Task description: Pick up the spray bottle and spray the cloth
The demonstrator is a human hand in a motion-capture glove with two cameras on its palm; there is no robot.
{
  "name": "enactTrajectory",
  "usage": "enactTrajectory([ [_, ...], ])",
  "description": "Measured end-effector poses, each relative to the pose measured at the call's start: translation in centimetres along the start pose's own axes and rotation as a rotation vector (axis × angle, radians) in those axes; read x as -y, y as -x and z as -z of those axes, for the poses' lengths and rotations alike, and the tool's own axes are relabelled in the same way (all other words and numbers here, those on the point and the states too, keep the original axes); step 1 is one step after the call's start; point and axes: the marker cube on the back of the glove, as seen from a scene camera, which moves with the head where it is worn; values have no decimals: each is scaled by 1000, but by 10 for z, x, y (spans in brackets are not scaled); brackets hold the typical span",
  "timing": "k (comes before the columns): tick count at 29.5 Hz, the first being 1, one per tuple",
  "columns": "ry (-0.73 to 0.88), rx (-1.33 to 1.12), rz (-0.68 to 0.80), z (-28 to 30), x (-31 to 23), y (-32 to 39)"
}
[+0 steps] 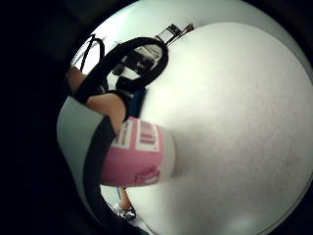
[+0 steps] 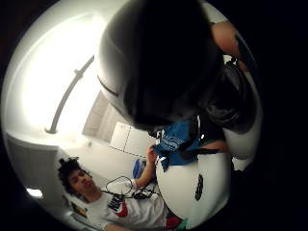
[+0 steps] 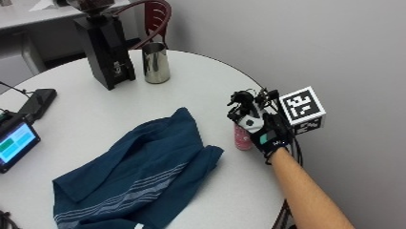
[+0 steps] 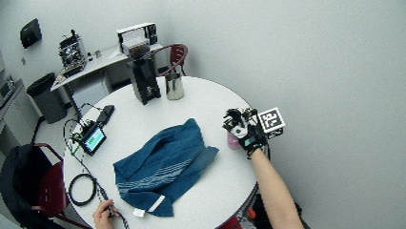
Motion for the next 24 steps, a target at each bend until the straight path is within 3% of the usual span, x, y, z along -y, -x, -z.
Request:
enactTrajectory([
  [7,-30,-18,131,14,10,26],
  [15,61,-84,220,41,19,92],
  [24,214,-400,252,77,17,154],
])
